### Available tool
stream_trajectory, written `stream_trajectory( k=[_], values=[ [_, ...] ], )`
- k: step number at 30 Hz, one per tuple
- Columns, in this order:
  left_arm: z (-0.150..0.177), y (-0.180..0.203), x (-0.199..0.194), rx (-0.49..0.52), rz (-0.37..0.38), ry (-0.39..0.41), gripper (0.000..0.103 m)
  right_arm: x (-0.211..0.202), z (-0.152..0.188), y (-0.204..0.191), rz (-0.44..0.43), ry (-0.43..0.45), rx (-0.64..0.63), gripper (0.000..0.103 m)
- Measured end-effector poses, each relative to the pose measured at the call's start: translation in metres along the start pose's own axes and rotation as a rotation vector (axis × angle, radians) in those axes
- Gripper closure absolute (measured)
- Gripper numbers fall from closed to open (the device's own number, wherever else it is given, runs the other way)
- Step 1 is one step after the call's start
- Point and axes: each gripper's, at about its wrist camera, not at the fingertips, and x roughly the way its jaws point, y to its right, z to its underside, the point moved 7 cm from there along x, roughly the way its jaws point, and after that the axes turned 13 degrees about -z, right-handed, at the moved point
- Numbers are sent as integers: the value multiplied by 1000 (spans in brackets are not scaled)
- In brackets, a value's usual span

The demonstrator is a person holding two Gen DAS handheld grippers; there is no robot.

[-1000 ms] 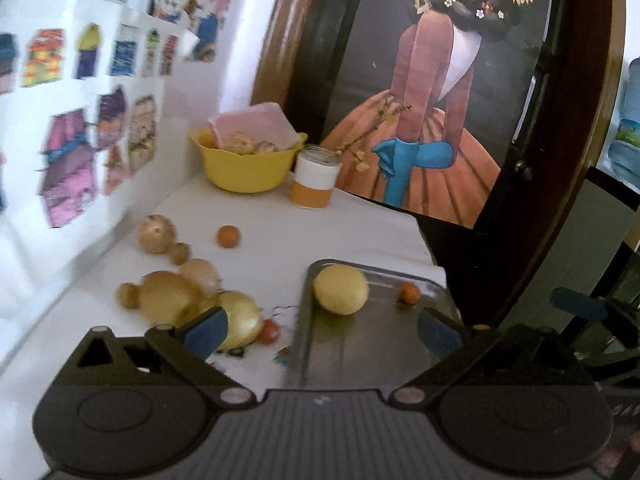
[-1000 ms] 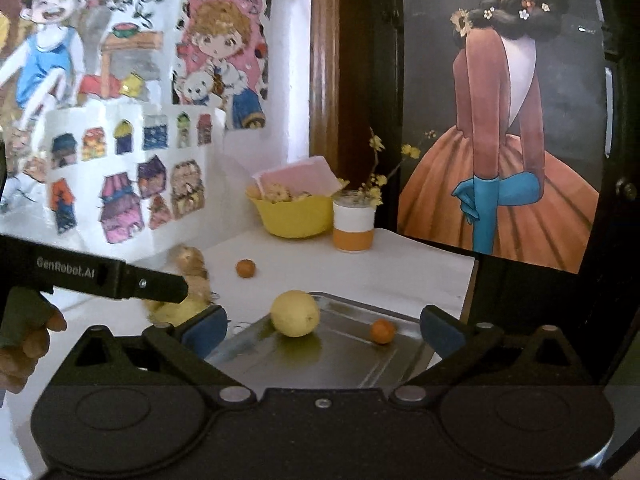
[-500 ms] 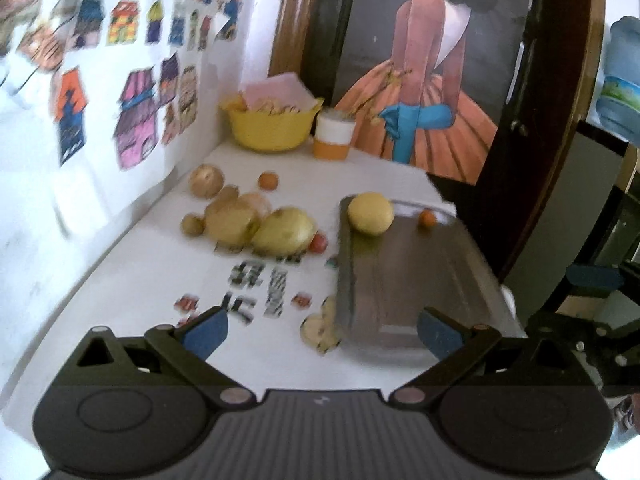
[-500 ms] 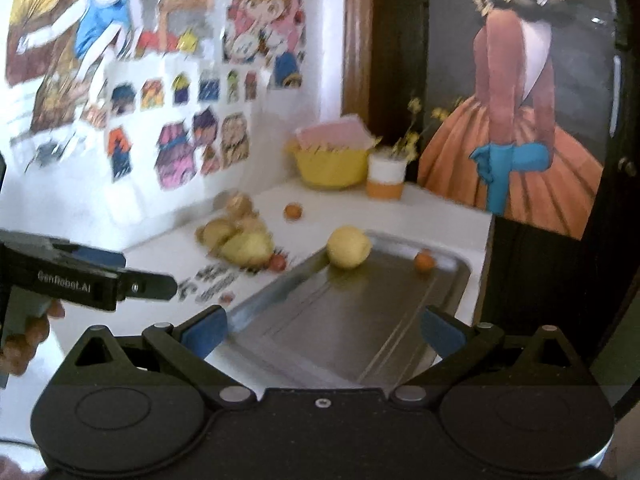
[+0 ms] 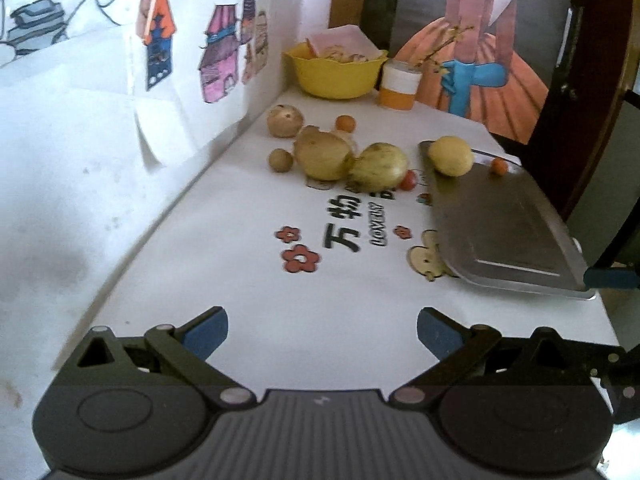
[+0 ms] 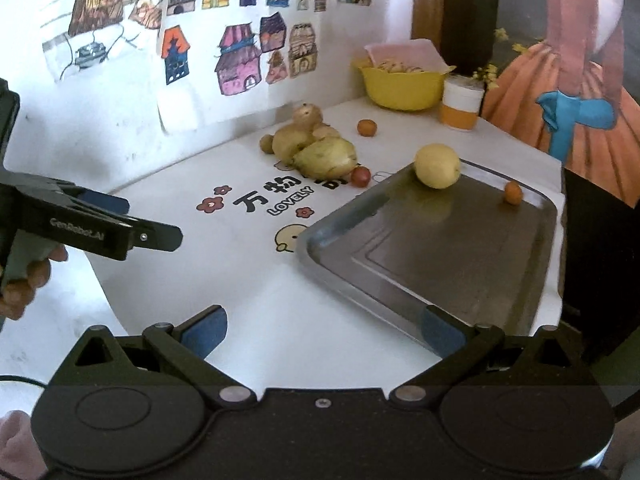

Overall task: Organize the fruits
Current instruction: 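Withdraw both grippers from the tray toward the fruit pile, then grasp the green-yellow pear with the left gripper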

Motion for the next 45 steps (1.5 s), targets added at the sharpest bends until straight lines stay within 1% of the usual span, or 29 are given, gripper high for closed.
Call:
stream_trajectory(
  k=[5,9,12,15,17,21,25,27,28,31,33,35,37,39,41,43,45],
  values=[
    [-12,-12,8,-21,-34,-9,0,14,-14,1,-33,-3,5,1],
    [-28,-14,14,-43,-39,5,0,24,-28,8,-49,3,-21,1],
    [-42,-11,20,-89,-32,24,0,28,-41,17,-54,22,-57,1],
    [-58,-4,29,-143,-5,30,0,33,-57,29,-51,39,-123,1],
    [-68,3,37,-160,12,33,0,37,-66,36,-40,41,-166,1],
    [-89,24,53,-153,53,70,0,42,-82,47,-39,67,-277,1],
    [-107,49,75,-142,117,63,0,51,-94,62,-21,82,-391,2],
    [-114,60,89,-154,125,41,0,59,-99,69,-19,76,-412,7],
    [-115,64,96,-159,122,30,1,66,-101,73,-25,72,-412,9],
    [-118,73,118,-167,89,-7,1,83,-107,82,-63,67,-372,15],
    [-117,77,128,-166,67,-31,1,94,-109,86,-89,57,-357,25],
    [-117,80,135,-168,59,-53,1,106,-111,88,-110,45,-349,29],
    [-118,82,139,-179,68,-61,1,118,-112,91,-126,31,-335,35],
    [-119,85,143,-188,68,-76,1,128,-114,94,-147,14,-308,47],
    [-119,85,149,-198,50,-103,2,136,-115,98,-164,3,-283,50],
    [-118,84,153,-215,50,-126,8,141,-116,100,-175,-4,-269,50],
    [-119,83,153,-225,44,-121,11,145,-114,101,-177,-12,-269,52]
  ],
)
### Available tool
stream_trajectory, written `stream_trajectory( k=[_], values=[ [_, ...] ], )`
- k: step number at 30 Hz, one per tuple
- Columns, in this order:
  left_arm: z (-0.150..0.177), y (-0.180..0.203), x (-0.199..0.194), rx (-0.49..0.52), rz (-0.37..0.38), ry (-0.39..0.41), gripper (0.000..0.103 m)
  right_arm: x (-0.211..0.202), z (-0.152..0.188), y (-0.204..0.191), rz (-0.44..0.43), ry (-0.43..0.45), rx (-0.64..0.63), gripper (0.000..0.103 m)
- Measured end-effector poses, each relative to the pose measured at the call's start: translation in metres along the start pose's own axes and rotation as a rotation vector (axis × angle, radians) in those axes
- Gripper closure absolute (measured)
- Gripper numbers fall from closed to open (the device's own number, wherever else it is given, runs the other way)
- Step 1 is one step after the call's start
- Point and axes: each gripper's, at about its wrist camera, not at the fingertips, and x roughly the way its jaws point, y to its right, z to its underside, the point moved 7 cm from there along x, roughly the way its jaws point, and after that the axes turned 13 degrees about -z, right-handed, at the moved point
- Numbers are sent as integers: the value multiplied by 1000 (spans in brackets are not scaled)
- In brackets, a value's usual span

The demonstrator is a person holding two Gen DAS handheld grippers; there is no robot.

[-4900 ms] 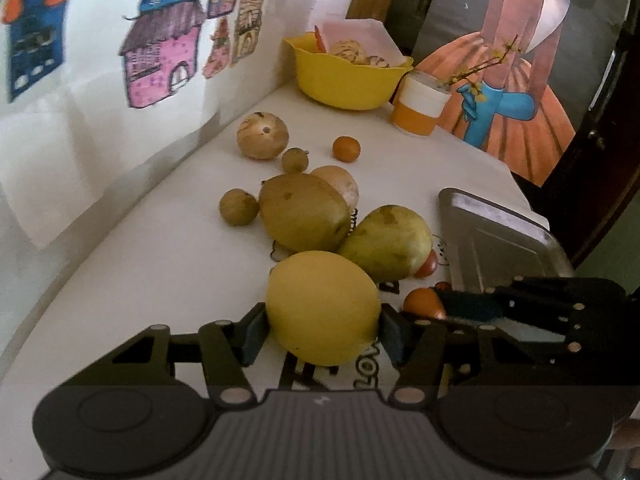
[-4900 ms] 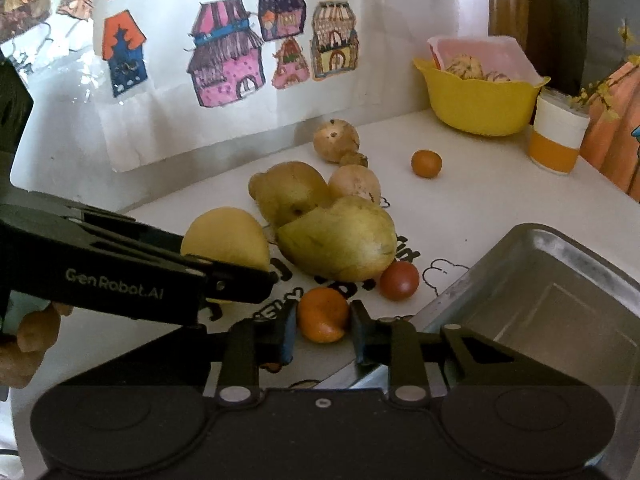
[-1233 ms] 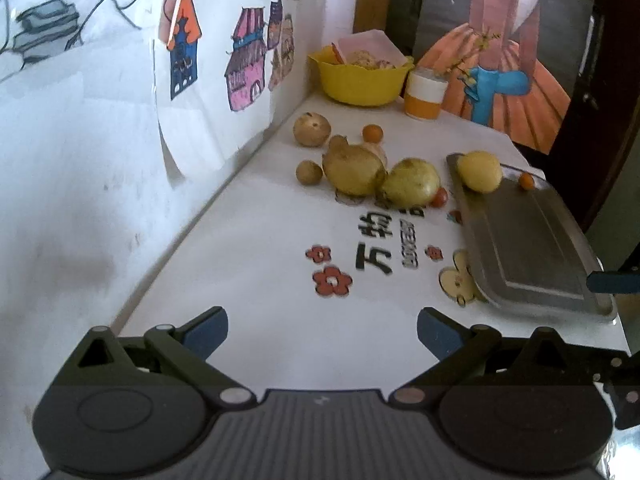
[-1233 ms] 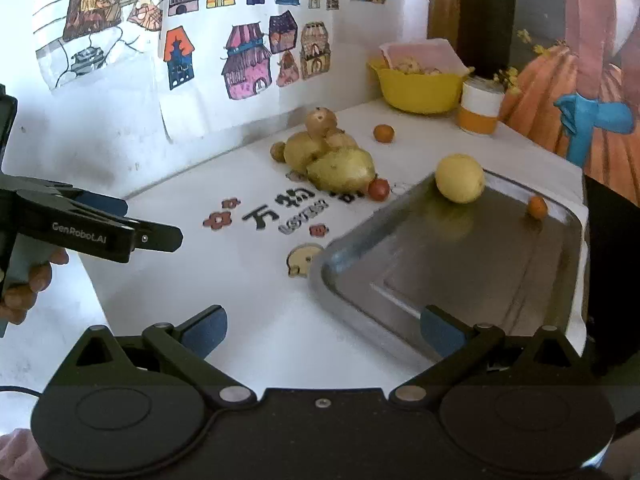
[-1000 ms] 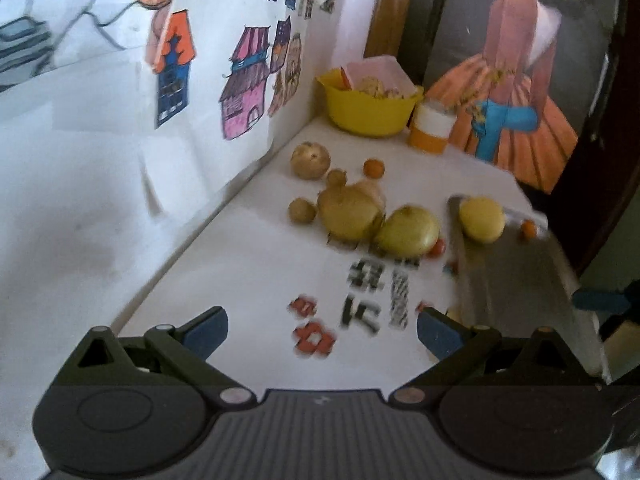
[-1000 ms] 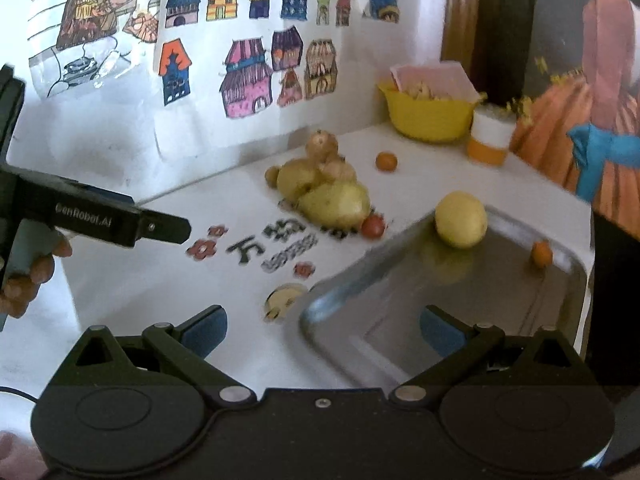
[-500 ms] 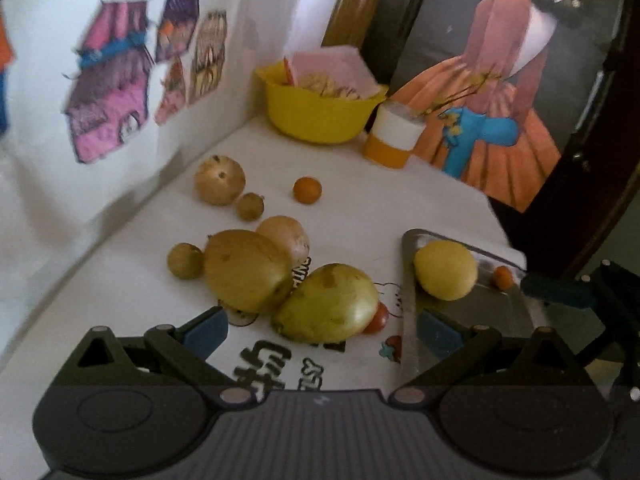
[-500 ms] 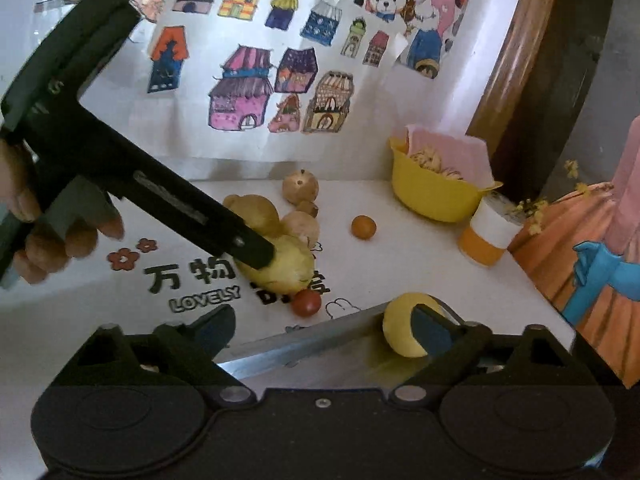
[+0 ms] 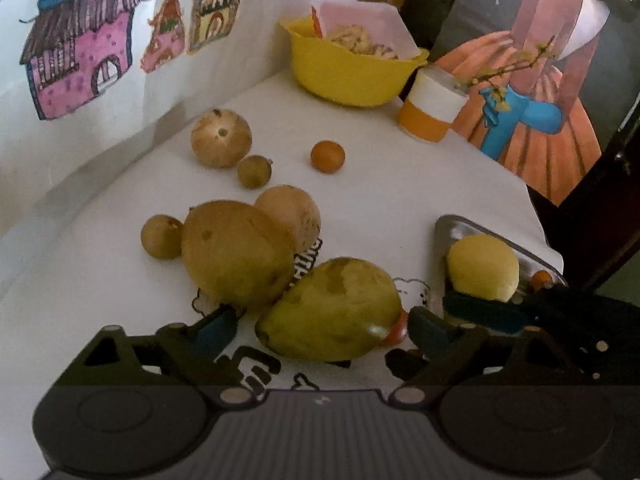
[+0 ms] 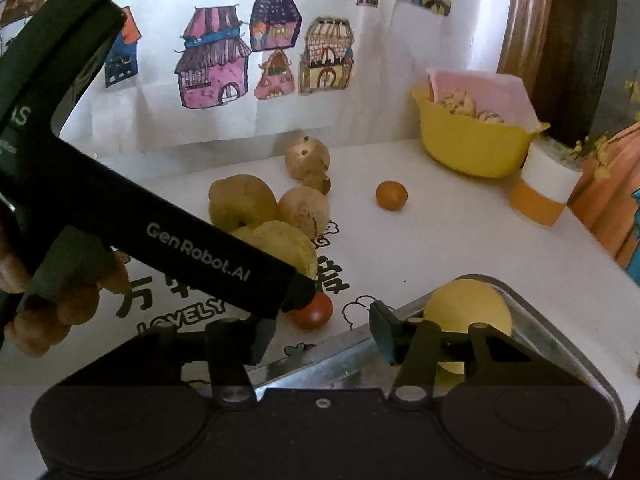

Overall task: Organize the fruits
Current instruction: 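Grasp the green-yellow pear with the left gripper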

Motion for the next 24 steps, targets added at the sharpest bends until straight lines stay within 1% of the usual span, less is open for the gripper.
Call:
stream_trajectory(
  k=[3,8,9,10,11,12,14,20,24],
  values=[
    [0,0,0,-1,-3,0,13,7,3,1,-8,-15,-2,53],
    [1,-3,-1,-28,21,17,13,14,-3,3,-6,-11,-2,53],
    [1,-4,-1,-33,20,21,15,16,-3,3,-8,-15,-5,54],
    [1,-4,-1,-34,11,25,21,18,-3,1,-12,-27,-9,57],
    [0,-4,-2,-32,7,27,25,20,-3,0,-19,-37,-10,62],
    [0,-4,-2,-35,32,24,32,22,-2,-2,-32,-44,-6,63],
    [1,-5,-3,-51,46,16,32,23,-3,-3,-48,-44,12,64],
    [7,-12,-9,-39,48,30,32,23,-1,-3,-57,-37,70,72],
    [12,-16,-12,-29,66,40,31,22,0,-6,-53,-36,76,72]
  ],
)
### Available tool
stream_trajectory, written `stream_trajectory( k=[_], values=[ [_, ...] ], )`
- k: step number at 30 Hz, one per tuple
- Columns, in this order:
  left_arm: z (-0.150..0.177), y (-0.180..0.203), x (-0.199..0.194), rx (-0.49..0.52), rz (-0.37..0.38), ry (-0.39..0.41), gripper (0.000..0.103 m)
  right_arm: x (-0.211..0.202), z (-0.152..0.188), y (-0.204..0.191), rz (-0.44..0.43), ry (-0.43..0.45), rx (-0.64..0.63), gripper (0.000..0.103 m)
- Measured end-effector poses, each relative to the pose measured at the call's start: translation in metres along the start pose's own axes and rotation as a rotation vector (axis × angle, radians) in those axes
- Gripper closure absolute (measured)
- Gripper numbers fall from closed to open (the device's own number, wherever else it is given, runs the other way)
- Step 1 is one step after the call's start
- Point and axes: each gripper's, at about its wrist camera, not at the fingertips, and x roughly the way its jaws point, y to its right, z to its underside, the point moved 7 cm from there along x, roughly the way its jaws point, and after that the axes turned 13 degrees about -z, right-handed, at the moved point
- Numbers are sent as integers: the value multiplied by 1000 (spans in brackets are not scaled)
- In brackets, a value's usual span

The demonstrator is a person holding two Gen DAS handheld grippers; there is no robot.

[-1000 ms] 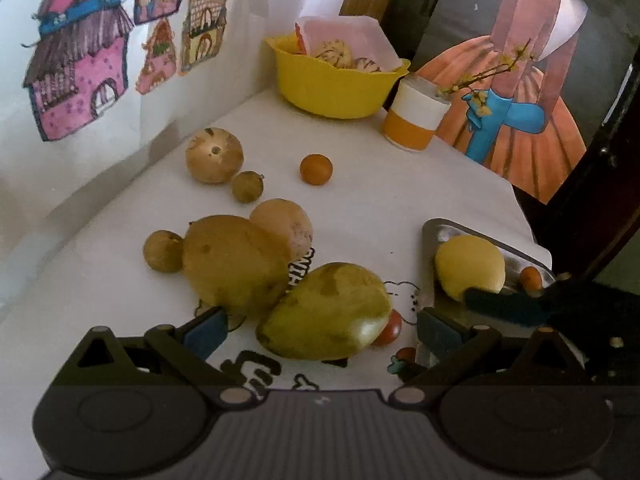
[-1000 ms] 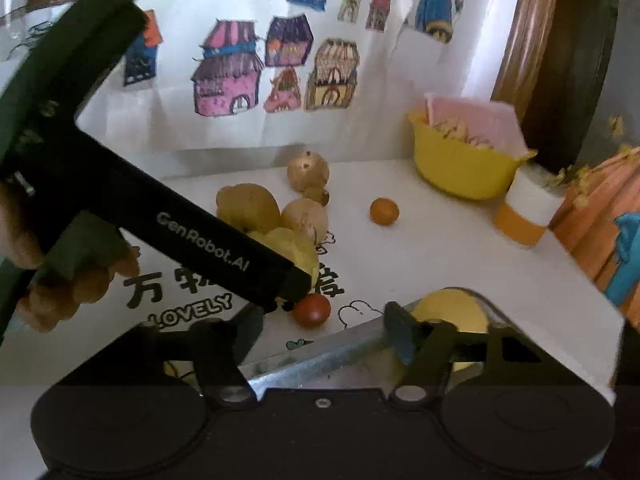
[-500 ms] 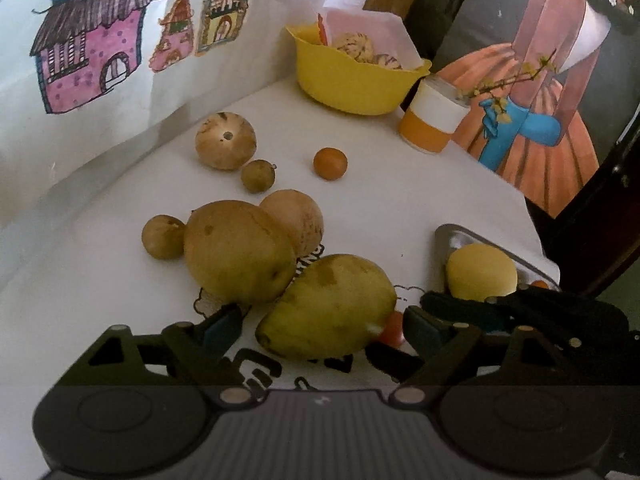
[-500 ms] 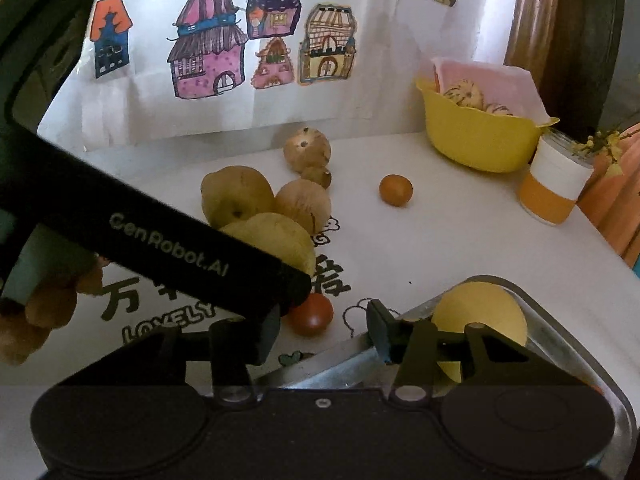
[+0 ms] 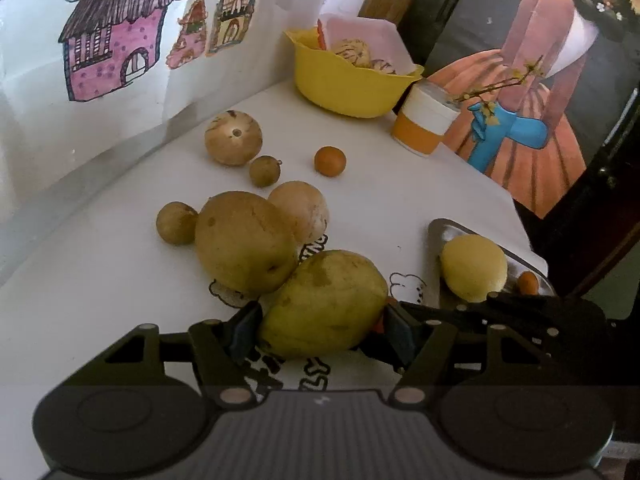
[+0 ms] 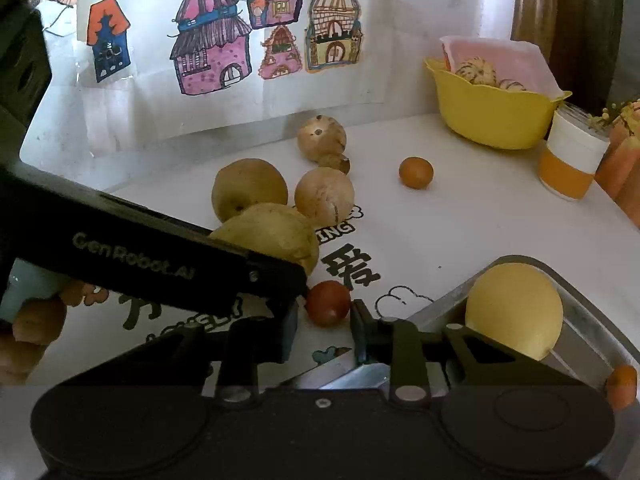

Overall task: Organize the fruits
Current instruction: 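Grasp the green-yellow pear with the left gripper, then grasp the red cherry tomato with the right gripper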

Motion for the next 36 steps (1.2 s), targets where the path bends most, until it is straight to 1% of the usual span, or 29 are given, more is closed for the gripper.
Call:
stream_trajectory(
  k=[1,2,5,6,7,9,12,16,19,21,26,28,30,33,36],
  values=[
    [0,0,0,-4,-3,1,25,0,0,-1,5,3,-2,72],
    [-1,-1,0,-9,-7,0,22,0,1,-1,9,5,0,72],
    [-4,0,3,-33,-7,-5,21,-1,1,-3,15,9,8,72],
    [-6,2,4,-32,-11,-5,23,-2,1,-4,18,9,6,72],
    [-6,3,5,-29,-17,-3,28,-1,1,-4,20,9,4,72],
    [-6,5,7,-38,-5,-1,36,-1,1,-2,17,16,16,72],
    [-6,4,6,-60,-2,4,38,-2,1,2,-1,37,47,72],
    [0,-5,-1,-79,1,-1,39,0,1,1,6,45,32,70],
    [4,-16,-10,-89,-10,-3,40,1,0,1,8,55,35,75],
    [8,-23,-15,-85,-24,3,40,1,1,0,18,61,35,82],
    [17,-31,-28,-73,-37,11,40,-2,4,-2,36,60,37,83],
    [20,-33,-31,-75,-37,12,40,-4,4,-2,51,55,30,80],
    [22,-34,-33,-81,-33,11,41,-6,3,-2,45,64,50,67],
    [22,-35,-33,-87,-33,11,41,-3,-2,0,61,62,55,66],
    [20,-36,-31,-94,-34,12,41,4,-3,3,48,50,72,68]
  ],
)
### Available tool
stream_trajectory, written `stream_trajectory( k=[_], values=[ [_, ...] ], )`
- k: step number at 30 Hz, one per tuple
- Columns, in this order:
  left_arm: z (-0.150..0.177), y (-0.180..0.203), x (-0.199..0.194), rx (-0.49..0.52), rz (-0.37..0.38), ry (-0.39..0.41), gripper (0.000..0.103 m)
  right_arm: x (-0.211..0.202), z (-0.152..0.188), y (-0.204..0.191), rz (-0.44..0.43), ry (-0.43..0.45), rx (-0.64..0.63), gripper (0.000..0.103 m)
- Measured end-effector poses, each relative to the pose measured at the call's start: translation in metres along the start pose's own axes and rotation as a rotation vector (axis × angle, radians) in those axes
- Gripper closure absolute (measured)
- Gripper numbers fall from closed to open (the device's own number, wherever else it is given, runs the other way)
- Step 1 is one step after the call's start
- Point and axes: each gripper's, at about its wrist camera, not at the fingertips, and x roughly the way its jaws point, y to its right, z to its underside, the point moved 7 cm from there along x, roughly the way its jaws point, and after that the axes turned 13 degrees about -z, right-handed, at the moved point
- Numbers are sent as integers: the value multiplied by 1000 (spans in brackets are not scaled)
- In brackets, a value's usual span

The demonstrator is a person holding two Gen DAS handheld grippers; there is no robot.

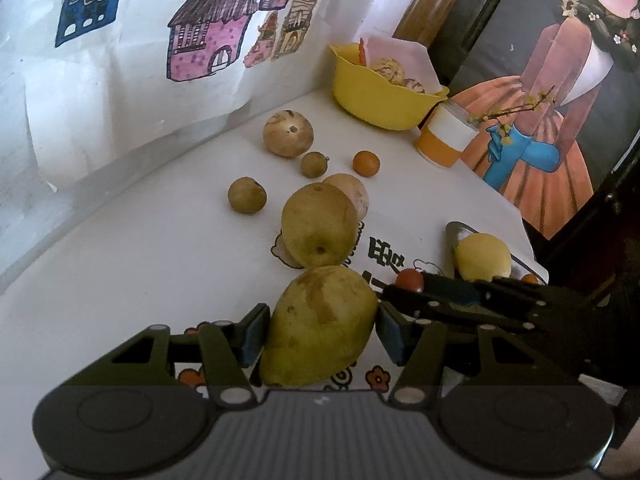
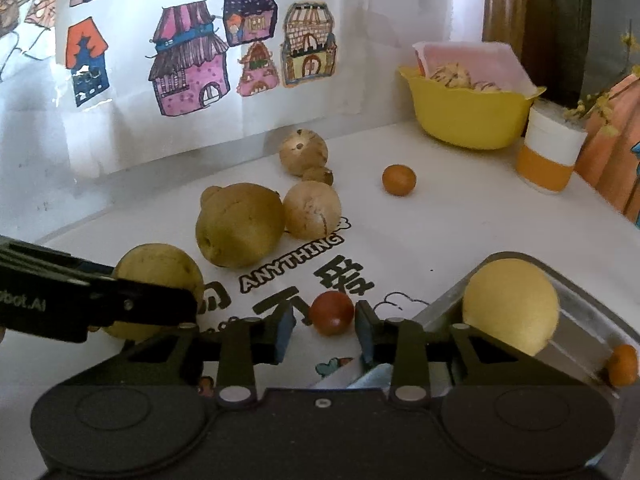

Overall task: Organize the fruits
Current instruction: 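Grasp the red cherry tomato with the right gripper, then place the pear on the tray with the left gripper while the right gripper drops the tomato there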

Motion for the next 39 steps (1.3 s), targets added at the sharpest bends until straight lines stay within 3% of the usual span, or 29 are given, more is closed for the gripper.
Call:
stream_trajectory(
  k=[3,9,18,26,29,32,39],
  values=[
    [-1,0,1,5,-4,3,42,3,-2,1,10,16,-7,78],
    [3,0,-4,6,-4,4,42,-6,-2,-4,3,57,-2,79],
    [5,35,-20,50,77,29,43,-82,6,-13,20,183,8,79],
    [2,109,-18,99,188,42,44,-146,27,43,189,246,59,79],
    [6,131,-3,86,220,3,44,-152,38,69,219,249,106,79],
    [11,148,11,103,214,-22,44,-145,49,91,230,249,154,79],
    [9,172,22,183,169,50,44,-118,64,117,215,207,190,79]
  ],
)
